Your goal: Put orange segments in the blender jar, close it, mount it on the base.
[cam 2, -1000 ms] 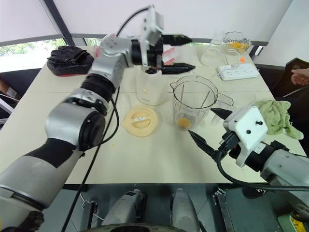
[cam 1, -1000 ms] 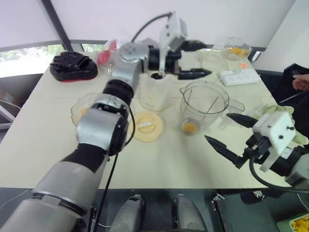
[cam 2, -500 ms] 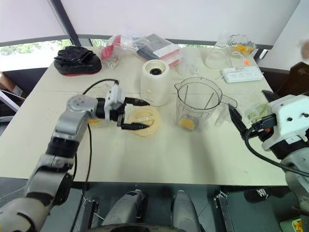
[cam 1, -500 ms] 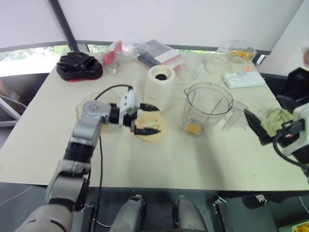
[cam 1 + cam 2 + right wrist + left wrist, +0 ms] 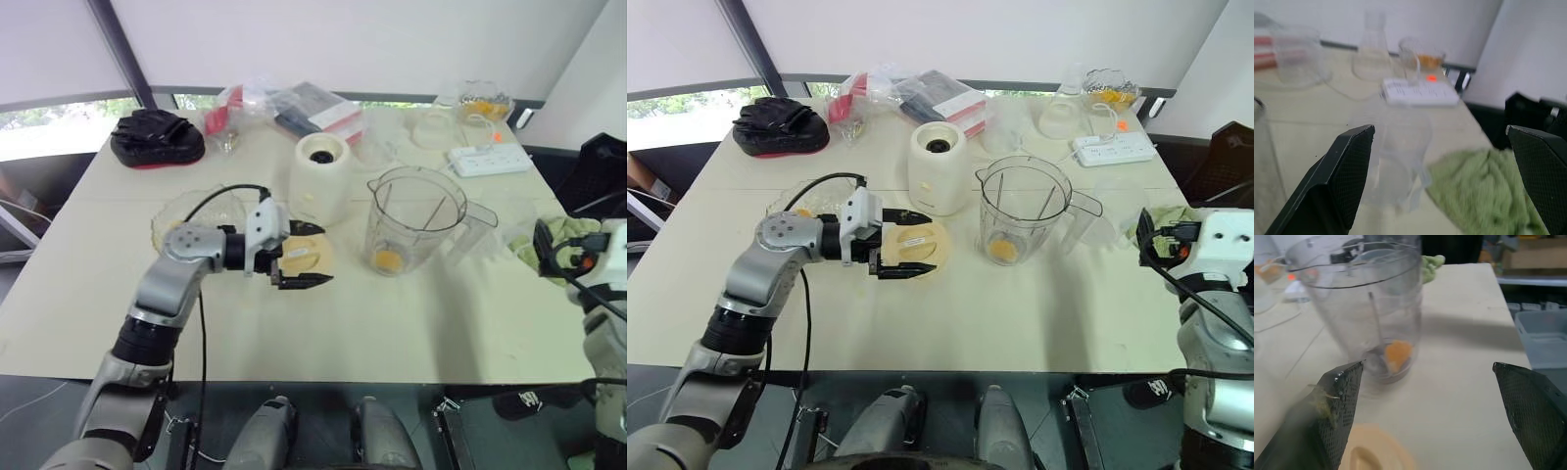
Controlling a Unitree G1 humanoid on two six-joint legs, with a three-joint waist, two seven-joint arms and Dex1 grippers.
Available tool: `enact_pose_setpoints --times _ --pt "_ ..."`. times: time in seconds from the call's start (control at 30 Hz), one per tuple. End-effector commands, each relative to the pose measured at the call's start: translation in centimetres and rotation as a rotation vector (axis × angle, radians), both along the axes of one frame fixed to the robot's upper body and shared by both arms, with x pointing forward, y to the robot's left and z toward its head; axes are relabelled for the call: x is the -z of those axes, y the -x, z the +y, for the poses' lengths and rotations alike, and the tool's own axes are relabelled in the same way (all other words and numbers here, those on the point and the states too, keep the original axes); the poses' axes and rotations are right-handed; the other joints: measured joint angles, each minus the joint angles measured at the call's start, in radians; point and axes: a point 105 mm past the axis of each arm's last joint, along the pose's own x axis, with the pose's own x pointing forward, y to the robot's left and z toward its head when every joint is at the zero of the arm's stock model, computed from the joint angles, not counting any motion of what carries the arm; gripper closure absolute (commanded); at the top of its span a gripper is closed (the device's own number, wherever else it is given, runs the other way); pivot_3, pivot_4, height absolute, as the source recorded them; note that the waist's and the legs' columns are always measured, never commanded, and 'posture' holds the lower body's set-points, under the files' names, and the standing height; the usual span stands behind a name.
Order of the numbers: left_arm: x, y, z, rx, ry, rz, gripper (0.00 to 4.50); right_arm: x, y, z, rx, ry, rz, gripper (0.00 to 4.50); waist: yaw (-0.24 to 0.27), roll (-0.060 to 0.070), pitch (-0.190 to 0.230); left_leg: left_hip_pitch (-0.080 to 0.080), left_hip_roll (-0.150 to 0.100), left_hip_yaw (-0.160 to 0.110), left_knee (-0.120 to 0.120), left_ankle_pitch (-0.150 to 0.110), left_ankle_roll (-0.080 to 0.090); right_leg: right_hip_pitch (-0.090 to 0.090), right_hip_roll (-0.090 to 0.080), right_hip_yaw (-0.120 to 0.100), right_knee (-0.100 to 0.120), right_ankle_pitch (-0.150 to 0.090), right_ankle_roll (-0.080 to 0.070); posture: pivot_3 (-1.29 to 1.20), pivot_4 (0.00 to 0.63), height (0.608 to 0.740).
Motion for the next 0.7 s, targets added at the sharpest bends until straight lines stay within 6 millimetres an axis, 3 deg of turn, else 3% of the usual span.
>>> enact_pose_setpoints --times 0.03,0.3,0.7 --pt "-1.2 0.7 1.5 -0.05 0.033 -0.001 0.09 0.7 -0.8 -0.5 0.056 -0.034 -0.013 0.0 -0.003 0.001 0.0 0.0 0.0 0.0 0.0 0.0 0.0 0.0 0.0 0.0 0.0 0.0 0.0 0.0 0.15 0.74" --pt "-1.9 2.8 2.0 -0.048 0.058 0.042 0.09 2.8 -2.4 -0.9 0.129 -0.075 0.023 0.0 0.002 0.002 0.0 0.0 0.0 0.0 0.0 0.0 0.0 0.0 0.0 0.001 0.0 0.0 0.0 0.0 0.15 0.74" --pt "-2.0 2.7 1.9 -0.08 0.038 0.015 0.09 4.9 -3.7 -2.4 0.244 -0.134 0.073 0.0 -0.003 0.004 0.0 0.0 0.0 0.001 -0.002 0.0 -0.001 -0.001 0.001 0.001 0.0 0.0 0.0 0.0 0.15 0.74"
